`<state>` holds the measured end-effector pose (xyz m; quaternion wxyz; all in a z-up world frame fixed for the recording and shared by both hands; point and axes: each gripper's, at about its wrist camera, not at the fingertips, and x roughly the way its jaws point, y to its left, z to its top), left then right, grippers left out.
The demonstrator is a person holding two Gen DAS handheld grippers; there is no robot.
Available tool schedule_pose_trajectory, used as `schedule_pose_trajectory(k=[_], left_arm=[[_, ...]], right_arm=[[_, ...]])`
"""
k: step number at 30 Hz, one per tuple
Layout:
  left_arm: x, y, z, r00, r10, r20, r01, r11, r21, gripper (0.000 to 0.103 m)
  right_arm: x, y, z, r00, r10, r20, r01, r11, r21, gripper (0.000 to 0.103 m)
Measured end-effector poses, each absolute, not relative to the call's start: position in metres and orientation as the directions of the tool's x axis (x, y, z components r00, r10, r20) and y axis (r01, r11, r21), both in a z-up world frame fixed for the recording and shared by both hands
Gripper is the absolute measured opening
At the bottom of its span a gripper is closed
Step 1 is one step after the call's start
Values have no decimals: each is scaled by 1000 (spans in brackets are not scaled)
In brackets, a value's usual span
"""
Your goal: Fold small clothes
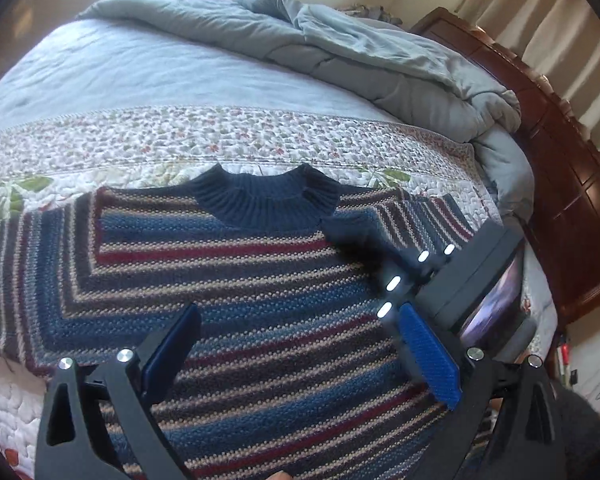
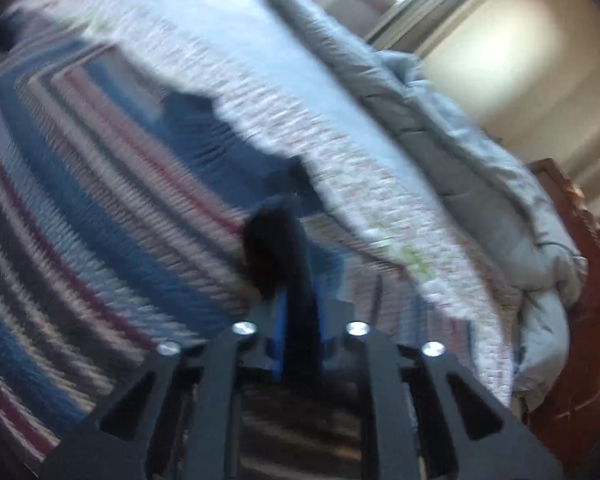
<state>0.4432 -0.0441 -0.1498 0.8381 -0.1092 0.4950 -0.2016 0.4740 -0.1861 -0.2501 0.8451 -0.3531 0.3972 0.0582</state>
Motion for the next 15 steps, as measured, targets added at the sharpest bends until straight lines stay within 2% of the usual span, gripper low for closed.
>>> schedule_pose_trajectory(k=[1,4,5,7,10,12,15], left_arm=[[450,-44,-153,422,-466,-778,231,885,-404,99],[472,-47,-164,385,-548,-743,227,836,-500,99],[482,-53,-168,359,-592,-722,232,806,-545,99],[496,-67,-176,313,-652,-691,251,758,-601,99],[522,-96,-199,206,-735,-646,248,678,-692,99],[535,-110,-217,174,-726,-665,209,687,-696,99],[550,-118,-237,153,-705,-693,139,709,-691,99]], right_arm=[[471,-184,-252,670,-165,-724,-389,752,-532,40],[460,-195,-239,666,-96,-739,-364,824,-434,50],[452,-208,-228,654,-47,-755,-339,874,-349,53],[427,-237,-209,650,48,-759,-243,959,-147,70],[390,-282,-202,650,188,-736,-84,981,176,73],[369,-312,-214,653,275,-706,11,929,371,73],[365,-320,-221,654,335,-678,28,886,464,74]])
